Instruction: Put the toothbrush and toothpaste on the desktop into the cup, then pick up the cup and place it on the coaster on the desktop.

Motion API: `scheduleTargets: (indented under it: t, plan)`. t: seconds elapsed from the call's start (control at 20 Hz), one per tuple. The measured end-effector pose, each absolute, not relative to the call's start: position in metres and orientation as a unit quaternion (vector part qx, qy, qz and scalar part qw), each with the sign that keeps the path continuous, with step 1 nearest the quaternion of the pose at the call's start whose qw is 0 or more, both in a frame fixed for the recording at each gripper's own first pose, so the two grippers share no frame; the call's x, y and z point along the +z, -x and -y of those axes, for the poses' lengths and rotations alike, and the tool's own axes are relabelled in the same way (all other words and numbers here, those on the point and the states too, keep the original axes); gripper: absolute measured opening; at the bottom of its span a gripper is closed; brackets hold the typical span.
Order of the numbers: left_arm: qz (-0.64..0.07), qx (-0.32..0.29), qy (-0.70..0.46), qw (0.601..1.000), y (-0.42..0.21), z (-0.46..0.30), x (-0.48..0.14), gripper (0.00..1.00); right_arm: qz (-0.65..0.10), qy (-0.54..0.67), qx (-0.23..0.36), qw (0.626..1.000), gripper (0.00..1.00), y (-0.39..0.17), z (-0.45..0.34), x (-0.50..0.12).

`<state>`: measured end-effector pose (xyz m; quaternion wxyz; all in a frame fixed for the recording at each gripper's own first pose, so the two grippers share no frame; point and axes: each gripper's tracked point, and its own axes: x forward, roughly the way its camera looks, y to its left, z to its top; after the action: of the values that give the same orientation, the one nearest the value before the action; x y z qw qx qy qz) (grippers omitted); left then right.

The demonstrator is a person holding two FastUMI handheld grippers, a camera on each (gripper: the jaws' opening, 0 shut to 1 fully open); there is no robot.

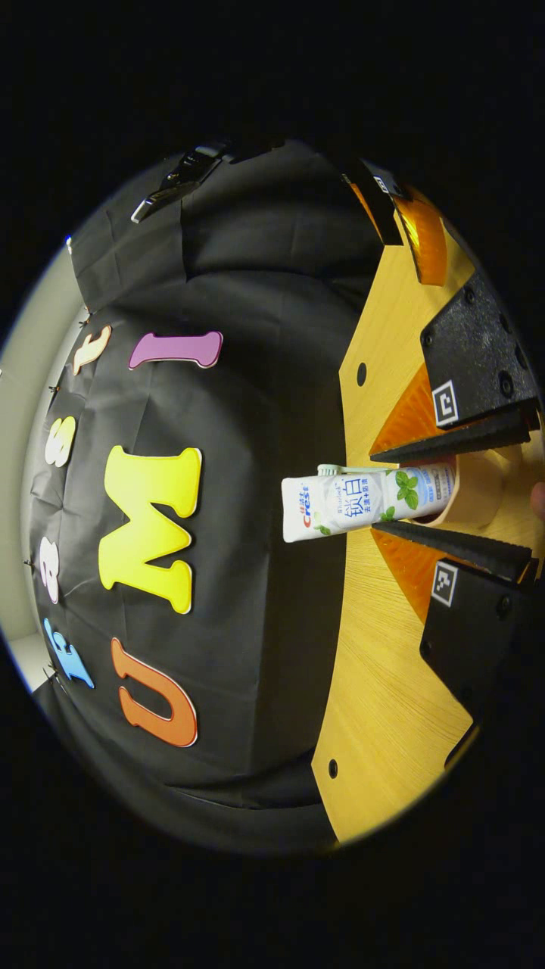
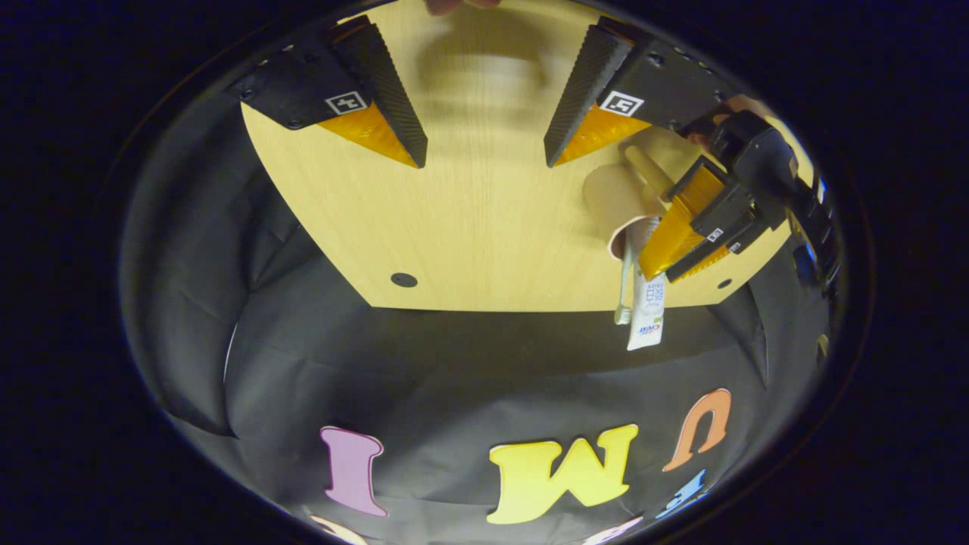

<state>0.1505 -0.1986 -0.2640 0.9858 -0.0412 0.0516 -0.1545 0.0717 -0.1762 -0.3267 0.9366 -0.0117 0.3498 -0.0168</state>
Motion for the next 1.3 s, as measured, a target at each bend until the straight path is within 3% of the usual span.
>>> scheduleTargets:
  t: [0.2, 0.25, 0.35, 0.5, 0.85, 1.3]
  plan:
    - [-0.056, -0.15, 0.033, 0.987, -0.139, 0.19, -0.259, 0.51, -0.347, 0.015, -0.007, 0.938, 0.96, -0.069, 0.164, -0.324]
    - [-0.053, -0.149, 0.034, 0.987, -0.135, 0.186, -0.253, 0.56, -0.348, 0.016, -0.004, 0.937, 0.95, -0.068, 0.16, -0.321]
    - [-0.046, -0.135, 0.03, 0.989, -0.122, 0.174, -0.233, 0.85, -0.346, 0.017, 0.0, 0.938, 0.95, -0.07, 0.154, -0.31]
    - [-0.064, -0.115, 0.025, 0.991, -0.1, 0.147, -0.211, 0.94, -0.347, 0.017, 0.006, 0.938, 0.95, -0.076, 0.138, -0.287]
    - [-0.101, -0.063, 0.027, 0.993, -0.047, 0.068, -0.153, 0.94, -0.439, 0.027, 0.028, 0.898, 0.95, -0.086, 0.08, -0.264]
    - [-0.056, 0.002, 0.011, 0.998, -0.046, -0.001, -0.091, 0.94, -0.587, 0.007, 0.039, 0.809, 0.95, -0.099, 0.023, -0.313]
